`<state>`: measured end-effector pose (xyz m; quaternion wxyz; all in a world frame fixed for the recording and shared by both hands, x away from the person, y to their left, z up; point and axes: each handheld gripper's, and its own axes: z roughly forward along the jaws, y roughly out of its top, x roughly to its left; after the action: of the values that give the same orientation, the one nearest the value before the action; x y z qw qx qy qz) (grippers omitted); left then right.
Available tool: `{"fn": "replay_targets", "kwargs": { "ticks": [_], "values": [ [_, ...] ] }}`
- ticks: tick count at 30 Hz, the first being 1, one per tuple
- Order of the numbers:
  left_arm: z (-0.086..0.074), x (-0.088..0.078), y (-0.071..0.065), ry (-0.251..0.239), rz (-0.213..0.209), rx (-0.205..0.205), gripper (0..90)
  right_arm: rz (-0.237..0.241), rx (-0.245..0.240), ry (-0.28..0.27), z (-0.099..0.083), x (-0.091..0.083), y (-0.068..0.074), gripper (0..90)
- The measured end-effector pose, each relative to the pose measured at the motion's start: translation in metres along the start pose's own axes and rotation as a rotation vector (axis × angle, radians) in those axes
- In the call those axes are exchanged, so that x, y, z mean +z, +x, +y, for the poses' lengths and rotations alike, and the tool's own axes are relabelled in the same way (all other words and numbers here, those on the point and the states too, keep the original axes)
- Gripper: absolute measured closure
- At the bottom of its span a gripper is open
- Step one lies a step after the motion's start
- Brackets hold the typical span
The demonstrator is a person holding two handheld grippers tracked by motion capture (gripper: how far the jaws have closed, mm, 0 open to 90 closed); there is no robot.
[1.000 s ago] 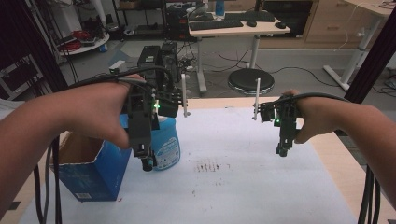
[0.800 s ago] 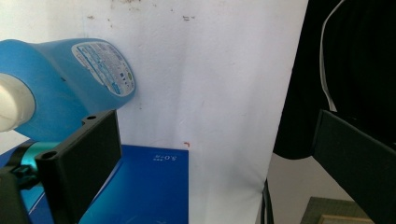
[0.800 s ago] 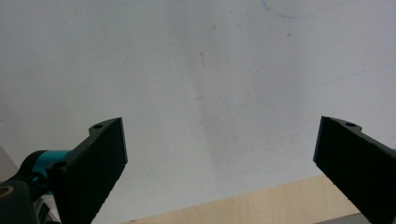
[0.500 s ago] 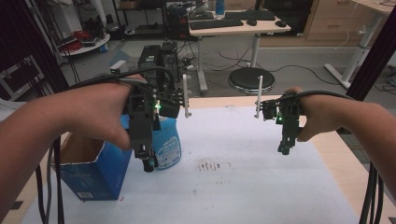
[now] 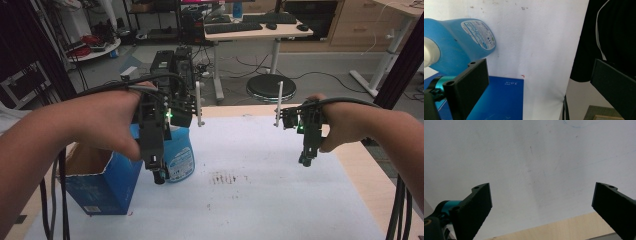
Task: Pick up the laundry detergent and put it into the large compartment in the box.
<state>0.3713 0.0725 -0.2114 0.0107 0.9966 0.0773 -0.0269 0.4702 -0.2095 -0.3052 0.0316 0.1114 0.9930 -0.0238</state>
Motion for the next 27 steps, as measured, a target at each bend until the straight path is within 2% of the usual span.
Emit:
{"fn": "replay_targets", "kwargs": {
  "ticks": [5, 10, 19, 27],
  "values": [
    [0.001, -0.001, 0.0, -0.004, 0.003, -0.005, 1.7, 0.006, -0.005, 0.004, -0.001, 0.001, 0.0, 1.8],
    [0.003, -0.004, 0.002, -0.02, 0.008, -0.033, 1.7, 0.004, -0.02, 0.01, 0.0, 0.002, 0.0, 1.8],
    [0.004, -0.015, 0.011, -0.058, 0.033, -0.111, 1.7, 0.009, -0.014, 0.003, 0.001, 0.003, -0.001, 1.7],
    [-0.001, -0.018, 0.032, -0.08, 0.049, -0.196, 1.7, 0.011, -0.009, -0.006, 0.001, 0.003, -0.004, 1.8]
  ]
}}
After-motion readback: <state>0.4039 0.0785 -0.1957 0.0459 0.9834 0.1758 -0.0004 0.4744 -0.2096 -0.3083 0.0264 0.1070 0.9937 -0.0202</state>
